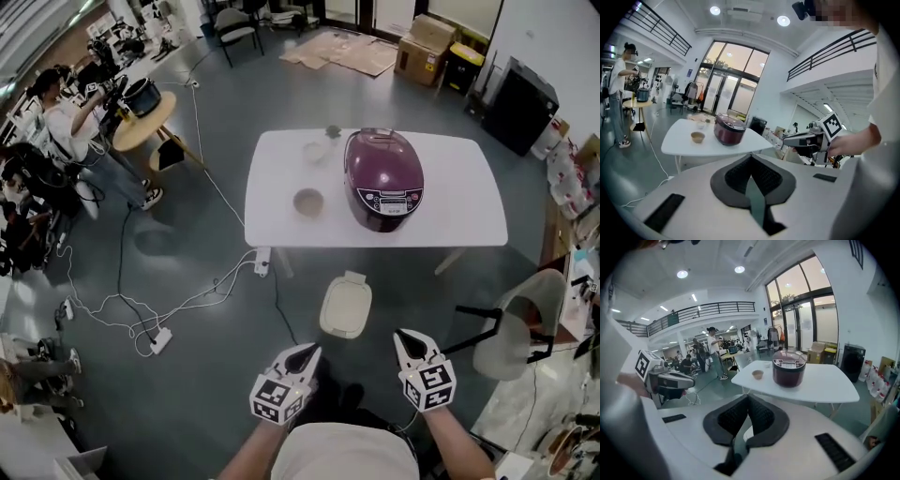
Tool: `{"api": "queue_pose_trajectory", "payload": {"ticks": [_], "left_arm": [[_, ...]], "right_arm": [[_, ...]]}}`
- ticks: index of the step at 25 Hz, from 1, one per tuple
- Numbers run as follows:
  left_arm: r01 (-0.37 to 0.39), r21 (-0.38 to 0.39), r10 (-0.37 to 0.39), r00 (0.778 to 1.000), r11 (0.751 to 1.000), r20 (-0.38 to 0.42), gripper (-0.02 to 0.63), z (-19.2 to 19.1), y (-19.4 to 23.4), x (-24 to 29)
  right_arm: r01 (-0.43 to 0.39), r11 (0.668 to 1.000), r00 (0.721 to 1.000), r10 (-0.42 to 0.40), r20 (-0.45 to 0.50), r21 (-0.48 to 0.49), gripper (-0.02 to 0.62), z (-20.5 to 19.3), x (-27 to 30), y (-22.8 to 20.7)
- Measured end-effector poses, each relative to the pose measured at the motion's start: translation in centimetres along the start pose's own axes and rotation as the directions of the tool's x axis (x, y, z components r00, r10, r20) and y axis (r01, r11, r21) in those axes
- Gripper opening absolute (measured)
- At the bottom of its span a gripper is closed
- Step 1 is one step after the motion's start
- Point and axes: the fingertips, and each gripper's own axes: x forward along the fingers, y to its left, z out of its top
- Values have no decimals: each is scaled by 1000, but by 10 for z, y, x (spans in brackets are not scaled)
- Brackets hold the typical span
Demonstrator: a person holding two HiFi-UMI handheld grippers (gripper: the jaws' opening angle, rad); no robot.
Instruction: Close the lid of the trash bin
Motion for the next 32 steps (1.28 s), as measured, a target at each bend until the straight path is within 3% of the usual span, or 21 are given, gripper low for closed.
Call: {"api": "queue_pose_trajectory", "payload": {"ticks": [6,12,22,32], "left_arm": [[-13,54,9,997,998,74,15,20,-49,-26],[-53,87,43,992,995,117,16,26,-75,-55],[-54,136,34,989,989,146,17,34,-86,-86],[-14,159,-10,988,987,151,16,49,-61,-111]], "right_arm": [[20,998,996,-14,90,-60,12,12,-68,0],[23,998,989,-14,144,-62,12,6,-114,0],[28,998,980,-16,198,-58,12,10,-135,21],[82,995,963,-65,260,-52,11,35,-135,48]]}}
